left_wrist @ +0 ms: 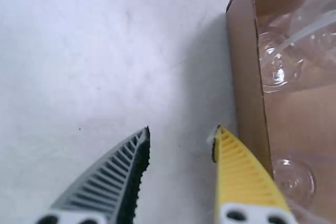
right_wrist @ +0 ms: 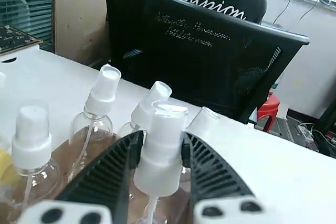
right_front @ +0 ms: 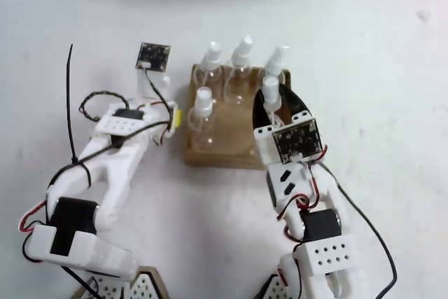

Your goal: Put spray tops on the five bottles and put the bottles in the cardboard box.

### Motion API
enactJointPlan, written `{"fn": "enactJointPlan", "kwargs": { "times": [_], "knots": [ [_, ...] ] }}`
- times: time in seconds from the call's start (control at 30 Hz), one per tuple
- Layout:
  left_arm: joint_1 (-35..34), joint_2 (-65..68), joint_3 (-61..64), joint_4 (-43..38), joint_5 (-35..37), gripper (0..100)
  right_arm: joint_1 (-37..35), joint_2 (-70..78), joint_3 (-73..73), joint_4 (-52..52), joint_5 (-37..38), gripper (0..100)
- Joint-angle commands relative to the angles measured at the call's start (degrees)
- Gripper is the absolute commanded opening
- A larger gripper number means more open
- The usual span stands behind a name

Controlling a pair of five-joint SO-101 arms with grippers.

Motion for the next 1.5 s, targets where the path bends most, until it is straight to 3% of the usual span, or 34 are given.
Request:
{"fn": "enactJointPlan", "kwargs": {
  "times": [0.0,0.63,0.8,1.07,1.2,1.47],
  "knots": [
    [0.48,-0.22,-3.60,-1.49,-0.62,19,0.40,-0.92,0.62,-0.04,-0.97,1.6],
    [0.48,-0.22,-3.60,-1.49,-0.62,19,0.66,-0.92,2.90,0.13,-0.97,2.0],
    [0.48,-0.22,-3.60,-1.49,-0.62,19,0.66,-0.92,2.99,0.48,-0.97,11.1],
    [0.48,-0.22,-3.60,-1.49,-0.62,19,0.57,-1.19,2.55,1.89,-0.97,11.2],
    [0.48,-0.22,-3.52,-2.29,-0.62,19,0.66,-6.73,2.64,2.86,-0.97,11.3],
    [0.48,-0.22,-3.43,-2.55,-0.62,19,0.66,-30.02,2.55,15.43,-0.97,11.3]
  ]
}}
